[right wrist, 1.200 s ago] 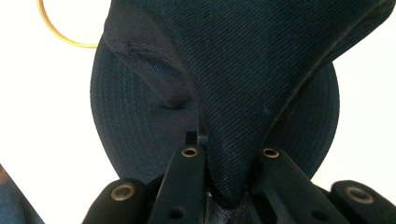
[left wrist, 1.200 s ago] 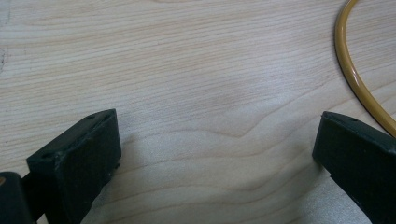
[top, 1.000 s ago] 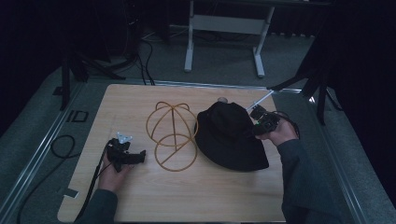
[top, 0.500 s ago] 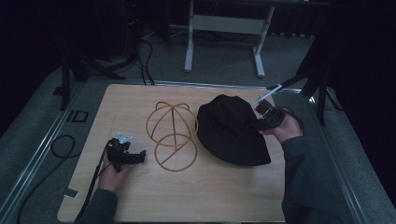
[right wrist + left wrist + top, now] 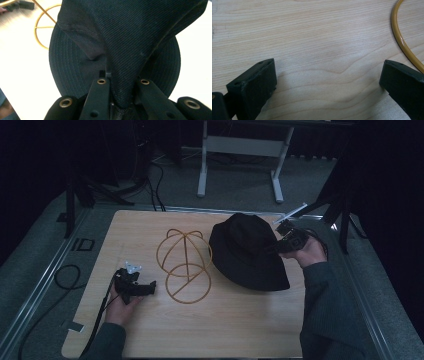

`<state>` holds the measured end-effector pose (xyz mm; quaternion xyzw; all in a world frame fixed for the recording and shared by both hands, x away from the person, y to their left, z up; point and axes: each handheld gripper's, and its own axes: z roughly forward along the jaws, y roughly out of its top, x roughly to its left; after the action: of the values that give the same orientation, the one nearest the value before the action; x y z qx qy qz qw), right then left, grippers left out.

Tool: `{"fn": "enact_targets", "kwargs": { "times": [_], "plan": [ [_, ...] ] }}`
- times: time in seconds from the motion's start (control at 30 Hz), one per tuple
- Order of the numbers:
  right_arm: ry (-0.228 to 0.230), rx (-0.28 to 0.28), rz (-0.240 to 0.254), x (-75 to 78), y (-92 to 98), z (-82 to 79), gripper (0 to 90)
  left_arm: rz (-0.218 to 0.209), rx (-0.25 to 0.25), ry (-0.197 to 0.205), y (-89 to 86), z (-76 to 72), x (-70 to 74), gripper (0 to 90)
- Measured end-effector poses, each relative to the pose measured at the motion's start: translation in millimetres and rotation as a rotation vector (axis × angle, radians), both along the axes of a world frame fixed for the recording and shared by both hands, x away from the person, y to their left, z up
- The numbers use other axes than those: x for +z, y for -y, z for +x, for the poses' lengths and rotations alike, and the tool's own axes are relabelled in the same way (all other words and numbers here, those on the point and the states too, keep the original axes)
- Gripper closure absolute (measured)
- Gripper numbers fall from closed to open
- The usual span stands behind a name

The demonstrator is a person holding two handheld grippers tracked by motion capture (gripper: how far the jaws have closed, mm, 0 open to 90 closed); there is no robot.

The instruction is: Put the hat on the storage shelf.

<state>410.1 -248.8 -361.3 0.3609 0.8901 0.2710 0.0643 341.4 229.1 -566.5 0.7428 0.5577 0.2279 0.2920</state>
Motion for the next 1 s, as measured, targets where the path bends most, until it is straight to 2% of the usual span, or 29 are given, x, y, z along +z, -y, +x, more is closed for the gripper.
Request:
{"fn": "enact_targets", "kwargs": {
  "times": [0.63,1.0],
  "plan": [
    [0.068,-0.026,0.062,25.5,8.4,-2.3,87.3,-0.001,0.001,0.0,0.1,0.0,0.0,1.3],
    [0.104,-0.026,0.067,43.2,9.6,-5.4,87.3,-0.001,0.001,0.001,0.1,0.1,-0.1,1.2]
  ]
}}
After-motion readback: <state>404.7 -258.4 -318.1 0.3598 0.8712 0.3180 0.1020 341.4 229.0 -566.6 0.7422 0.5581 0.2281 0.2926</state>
